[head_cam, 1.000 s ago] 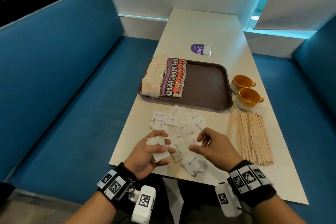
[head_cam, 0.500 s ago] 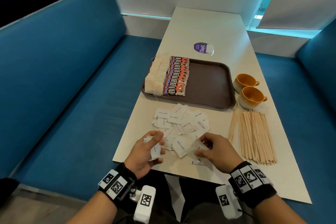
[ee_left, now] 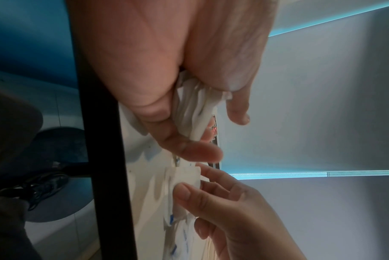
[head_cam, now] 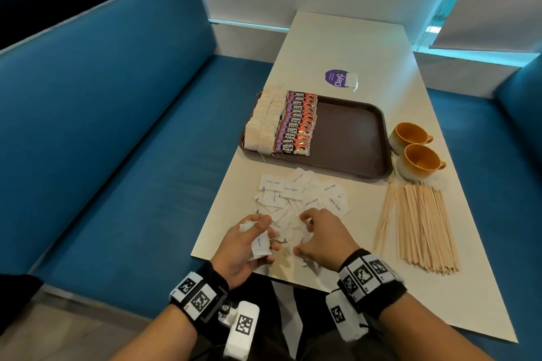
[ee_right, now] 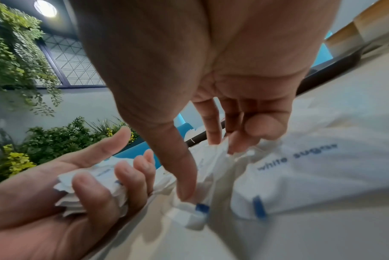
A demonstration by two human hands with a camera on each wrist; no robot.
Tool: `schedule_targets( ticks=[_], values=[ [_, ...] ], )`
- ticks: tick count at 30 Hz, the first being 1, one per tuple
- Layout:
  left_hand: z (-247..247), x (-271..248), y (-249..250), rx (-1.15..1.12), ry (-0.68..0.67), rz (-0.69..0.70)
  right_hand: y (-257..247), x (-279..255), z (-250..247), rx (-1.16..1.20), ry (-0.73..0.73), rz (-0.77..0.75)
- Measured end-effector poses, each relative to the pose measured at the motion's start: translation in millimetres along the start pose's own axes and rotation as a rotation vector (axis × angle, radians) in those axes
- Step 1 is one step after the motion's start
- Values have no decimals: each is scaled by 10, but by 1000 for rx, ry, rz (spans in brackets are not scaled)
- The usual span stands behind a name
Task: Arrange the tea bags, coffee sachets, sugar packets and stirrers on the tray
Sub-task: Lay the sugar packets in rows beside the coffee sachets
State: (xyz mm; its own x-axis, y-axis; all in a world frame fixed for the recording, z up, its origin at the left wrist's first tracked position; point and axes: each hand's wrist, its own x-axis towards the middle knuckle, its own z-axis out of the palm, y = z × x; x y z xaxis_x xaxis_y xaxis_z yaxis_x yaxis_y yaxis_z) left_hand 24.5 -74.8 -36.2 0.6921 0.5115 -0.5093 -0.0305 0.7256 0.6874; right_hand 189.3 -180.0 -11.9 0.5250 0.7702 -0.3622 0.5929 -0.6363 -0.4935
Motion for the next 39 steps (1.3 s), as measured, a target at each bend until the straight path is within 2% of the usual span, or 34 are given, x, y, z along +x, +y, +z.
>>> schedule_targets(
  ticks=[9,15,18,20,23,25,28,31,33,36,39],
  values=[
    [17,-3,27,45,-5,10,170,-45,-72,154,22,-15],
    [126,-34,19,81,-31,16,301,-112,-315,420,-4,-101],
    [242,-54,-14,47,-105,-45,193,-172,-384,634,-84,-119],
    [313,-76,-34,2,-202,-99,83,-221,-381,701,-150,-164],
    [348,-76,-91,-122,-332,-178,-36,-253,-341,670,-162,-238],
    [337,-61,-137,-151,-366,-181,-51,-234,-295,661,-106,-226],
    [352,-63,-155,-77,-342,-78,-22,-217,-228,652,11,-211],
    [337,-19,-99,-84,-273,-40,84,-185,-222,631,118,-212],
    [279,30,-69,-136,-250,-19,211,-121,-282,562,231,-131],
    [146,80,-45,-159,-217,-4,437,-37,-357,332,362,66],
    [63,76,-30,-94,-177,10,561,-18,-335,200,313,184]
  ],
)
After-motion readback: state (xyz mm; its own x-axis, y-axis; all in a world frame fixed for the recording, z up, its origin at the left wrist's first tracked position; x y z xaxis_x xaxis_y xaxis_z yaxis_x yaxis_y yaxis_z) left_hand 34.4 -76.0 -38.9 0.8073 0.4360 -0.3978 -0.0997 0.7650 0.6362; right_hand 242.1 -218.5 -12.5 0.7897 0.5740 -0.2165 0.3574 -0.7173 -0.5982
